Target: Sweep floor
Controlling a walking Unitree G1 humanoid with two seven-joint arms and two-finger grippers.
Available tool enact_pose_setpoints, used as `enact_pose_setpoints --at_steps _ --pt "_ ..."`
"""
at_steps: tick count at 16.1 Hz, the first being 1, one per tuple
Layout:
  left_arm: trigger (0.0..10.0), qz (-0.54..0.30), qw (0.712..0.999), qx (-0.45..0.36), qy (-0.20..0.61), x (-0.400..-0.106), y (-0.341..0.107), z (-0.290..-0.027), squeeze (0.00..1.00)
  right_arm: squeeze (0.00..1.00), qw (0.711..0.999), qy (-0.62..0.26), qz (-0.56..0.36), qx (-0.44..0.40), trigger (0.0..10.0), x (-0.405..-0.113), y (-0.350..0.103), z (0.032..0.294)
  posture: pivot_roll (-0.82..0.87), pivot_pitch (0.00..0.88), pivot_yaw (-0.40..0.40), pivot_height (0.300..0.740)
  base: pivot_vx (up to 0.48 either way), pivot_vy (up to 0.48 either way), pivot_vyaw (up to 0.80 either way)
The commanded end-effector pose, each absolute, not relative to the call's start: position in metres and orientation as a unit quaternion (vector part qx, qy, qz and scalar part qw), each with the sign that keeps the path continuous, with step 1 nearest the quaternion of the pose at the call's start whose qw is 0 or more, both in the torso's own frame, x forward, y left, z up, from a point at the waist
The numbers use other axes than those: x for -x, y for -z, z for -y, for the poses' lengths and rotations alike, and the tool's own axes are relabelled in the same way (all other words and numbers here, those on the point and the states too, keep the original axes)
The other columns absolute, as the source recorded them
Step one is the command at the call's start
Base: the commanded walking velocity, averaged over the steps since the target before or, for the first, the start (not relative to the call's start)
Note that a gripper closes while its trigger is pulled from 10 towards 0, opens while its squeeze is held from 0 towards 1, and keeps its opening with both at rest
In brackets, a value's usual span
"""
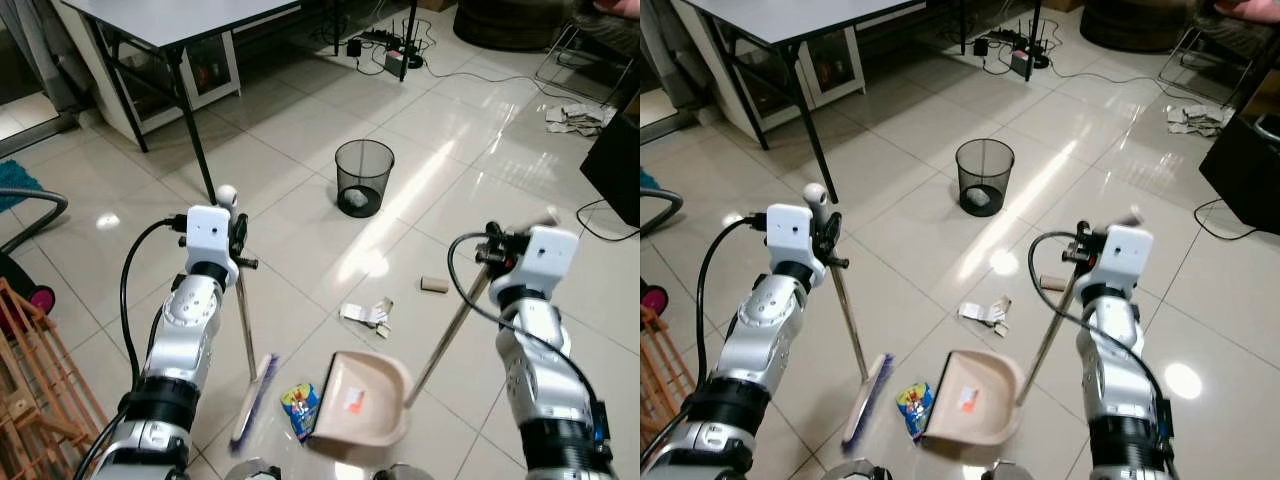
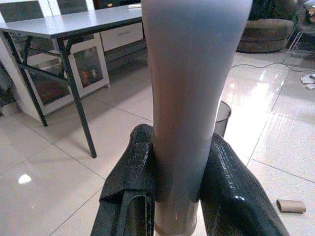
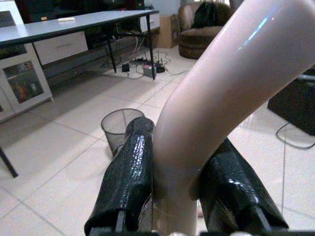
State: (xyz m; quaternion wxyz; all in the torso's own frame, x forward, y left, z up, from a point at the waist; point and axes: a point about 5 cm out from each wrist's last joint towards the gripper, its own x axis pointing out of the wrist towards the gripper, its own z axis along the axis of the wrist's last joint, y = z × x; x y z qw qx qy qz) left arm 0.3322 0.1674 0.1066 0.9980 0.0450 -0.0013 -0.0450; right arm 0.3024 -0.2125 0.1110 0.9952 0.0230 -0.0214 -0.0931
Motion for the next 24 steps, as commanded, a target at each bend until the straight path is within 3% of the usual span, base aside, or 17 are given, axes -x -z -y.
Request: enact_pose_setpoints --at_steps 1,5,6,7,8,9,14,17,24 --pt "10.0 0.021 0.997 -0.054 0.041 -0.336 -0.116 -0.168 0.00 0.00 0.994 0.098 0.047 -0.012 10.0 -0.310 -0.122 0.214 -0.03 0.104 0.020 0.740 0.000 0.000 0.00" --pt "10.0 0.012 0.998 -0.061 0.024 -0.332 -0.111 -0.173 0.00 0.00 0.996 0.085 0.039 0.005 10.0 -0.314 -0.120 0.211 -0.02 0.155 -0.009 0.740 0.000 0.000 0.00" --pt "0.0 0.013 0.999 -0.026 0.031 -0.328 -0.108 -0.171 0.00 0.00 0.995 0.075 0.069 -0.012 0.0 -0.313 -0.126 0.213 -0.02 0.167 -0.016 0.740 0.000 0.000 0.00" --pt "0.0 0.010 0.999 -0.019 0.030 -0.327 -0.105 -0.169 0.00 0.00 0.994 0.086 0.071 -0.001 0.5 -0.315 -0.127 0.217 -0.02 0.184 -0.014 0.740 0.000 0.000 0.00" --pt "0.0 0.006 0.999 -0.033 0.021 -0.328 -0.104 -0.168 0.00 0.00 0.993 0.094 0.068 0.018 10.0 -0.317 -0.126 0.220 -0.01 0.208 -0.004 0.740 0.000 0.000 0.00" --pt "10.0 0.005 0.999 -0.044 0.012 -0.328 -0.103 -0.169 0.00 0.00 0.993 0.095 0.070 0.027 10.0 -0.318 -0.126 0.221 0.00 0.224 0.009 0.740 0.000 0.000 0.00" --pt "10.0 0.021 0.997 -0.051 -0.045 -0.341 -0.109 -0.191 0.00 0.00 0.981 0.096 0.129 0.109 10.0 -0.325 -0.136 0.219 -0.01 0.294 0.056 0.740 0.000 0.000 0.00" --pt "10.0 0.042 0.997 -0.053 -0.023 -0.344 -0.112 -0.181 0.00 0.00 0.979 0.073 0.125 0.141 10.0 -0.327 -0.124 0.210 0.02 0.317 0.054 0.740 0.000 0.000 0.00" --pt "10.0 0.060 0.998 -0.034 0.004 -0.342 -0.107 -0.161 0.00 0.00 0.977 0.014 0.184 0.110 10.0 -0.313 -0.110 0.148 0.06 0.345 0.076 0.740 0.000 0.000 0.00"
